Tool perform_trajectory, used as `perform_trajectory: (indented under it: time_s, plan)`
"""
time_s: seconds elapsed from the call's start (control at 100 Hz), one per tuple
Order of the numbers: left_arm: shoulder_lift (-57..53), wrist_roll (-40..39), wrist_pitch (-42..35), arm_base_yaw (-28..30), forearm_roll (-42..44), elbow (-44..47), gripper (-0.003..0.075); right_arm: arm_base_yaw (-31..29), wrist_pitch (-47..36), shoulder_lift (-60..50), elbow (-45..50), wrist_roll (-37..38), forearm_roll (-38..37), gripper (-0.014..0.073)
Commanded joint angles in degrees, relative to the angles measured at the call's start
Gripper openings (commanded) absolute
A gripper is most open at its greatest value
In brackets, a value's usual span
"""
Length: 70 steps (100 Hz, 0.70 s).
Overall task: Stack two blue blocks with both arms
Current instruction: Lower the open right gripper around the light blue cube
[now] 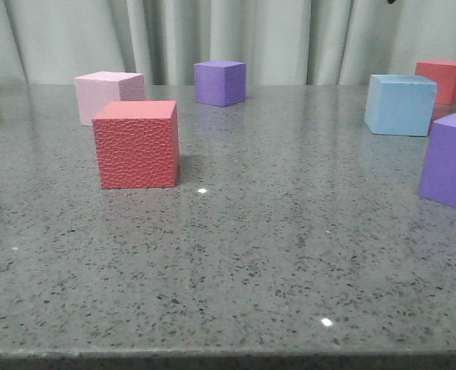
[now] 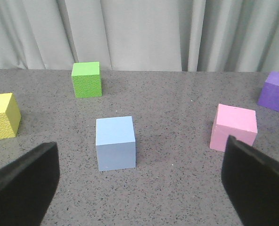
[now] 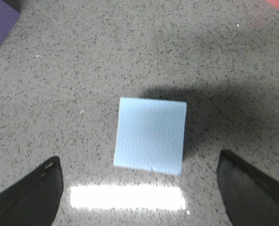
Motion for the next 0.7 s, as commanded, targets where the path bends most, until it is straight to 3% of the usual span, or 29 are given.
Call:
perform_trajectory:
  time_s: [0.0,0.22,0.69]
  plan:
    - [0.3,-0.3,-4.3,0.0,0.0,-2.2,0.0674,0.0,0.9,1.1,-5.7,1.2,0.8,0.0653]
    - [0.3,-0.3,-4.3,0.0,0.0,-2.2,0.0674,0.0,5.1,8.0,-12.1,3.4,0.8,0.0653]
    - [0.3,-0.3,-4.3,0.0,0.0,-2.2,0.0674,0.0,6.5,12.4,-12.3,3.9,0.6,0.0653]
